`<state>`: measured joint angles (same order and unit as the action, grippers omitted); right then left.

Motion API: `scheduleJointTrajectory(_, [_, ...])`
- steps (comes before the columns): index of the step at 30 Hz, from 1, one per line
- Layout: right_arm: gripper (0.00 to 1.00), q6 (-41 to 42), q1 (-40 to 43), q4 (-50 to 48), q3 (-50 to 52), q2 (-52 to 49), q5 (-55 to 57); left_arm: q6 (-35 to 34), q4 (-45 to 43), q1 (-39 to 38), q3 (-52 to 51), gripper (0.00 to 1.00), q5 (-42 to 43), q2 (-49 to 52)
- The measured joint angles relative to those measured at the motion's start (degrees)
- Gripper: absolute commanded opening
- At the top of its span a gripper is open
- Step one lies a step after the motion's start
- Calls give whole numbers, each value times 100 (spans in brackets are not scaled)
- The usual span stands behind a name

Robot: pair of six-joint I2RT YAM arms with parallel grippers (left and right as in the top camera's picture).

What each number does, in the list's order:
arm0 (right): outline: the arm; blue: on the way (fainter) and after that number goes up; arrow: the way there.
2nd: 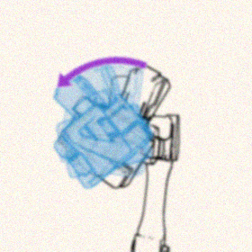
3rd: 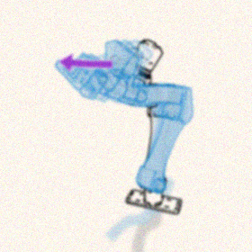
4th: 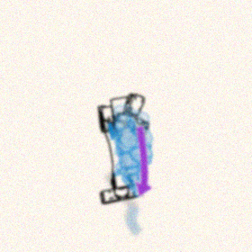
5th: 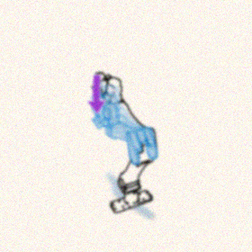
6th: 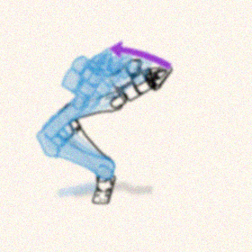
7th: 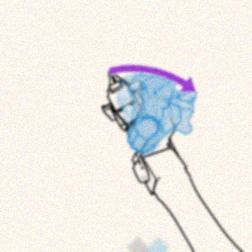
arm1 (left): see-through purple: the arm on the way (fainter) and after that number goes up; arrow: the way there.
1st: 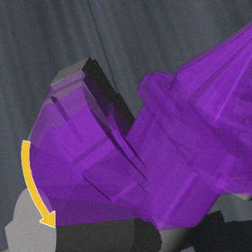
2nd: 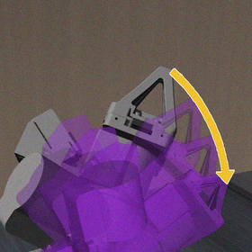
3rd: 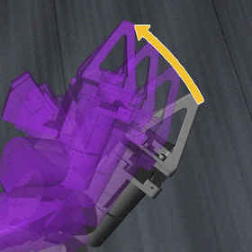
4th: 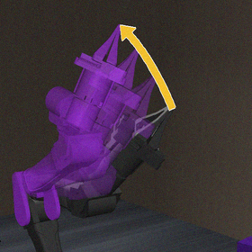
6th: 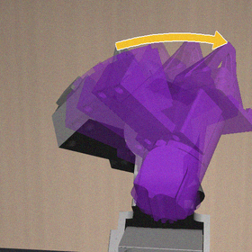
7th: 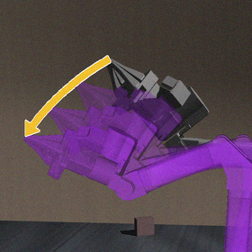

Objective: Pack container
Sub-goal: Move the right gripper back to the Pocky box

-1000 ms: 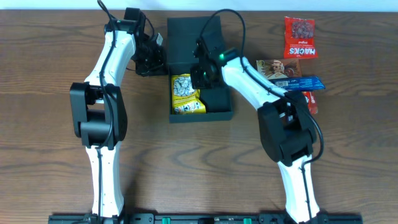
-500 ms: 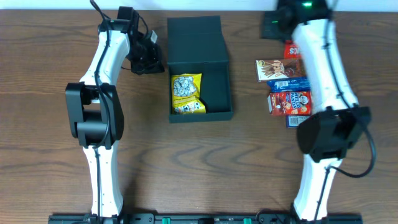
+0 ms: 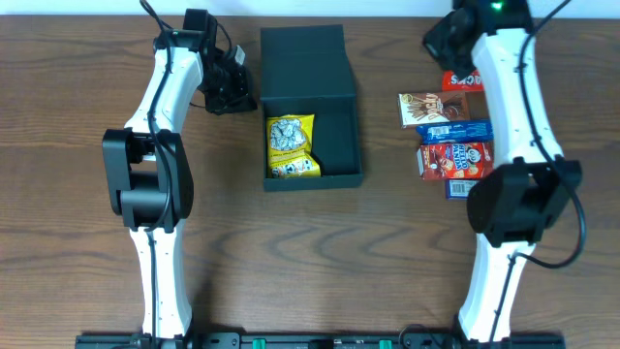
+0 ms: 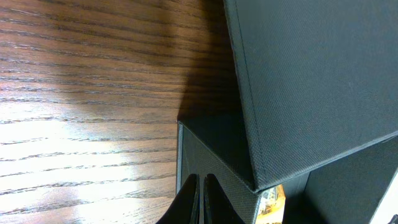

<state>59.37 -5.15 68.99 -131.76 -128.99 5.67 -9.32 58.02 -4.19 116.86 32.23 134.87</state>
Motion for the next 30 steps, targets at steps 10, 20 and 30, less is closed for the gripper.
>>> scheduleJointTrajectory(10, [43, 1926, -118, 221, 4, -1019, -1027, -96, 0, 4, 0, 6, 0, 0])
scheduleJointTrajectory(20, [99, 1801, -22, 350, 37, -1274, -1200, -101, 2, 295, 0, 6, 20, 0])
scheduleJointTrajectory(30, [99, 1832, -22, 304, 37, -1281, -1027, -101, 0, 376, 0, 6, 22, 0])
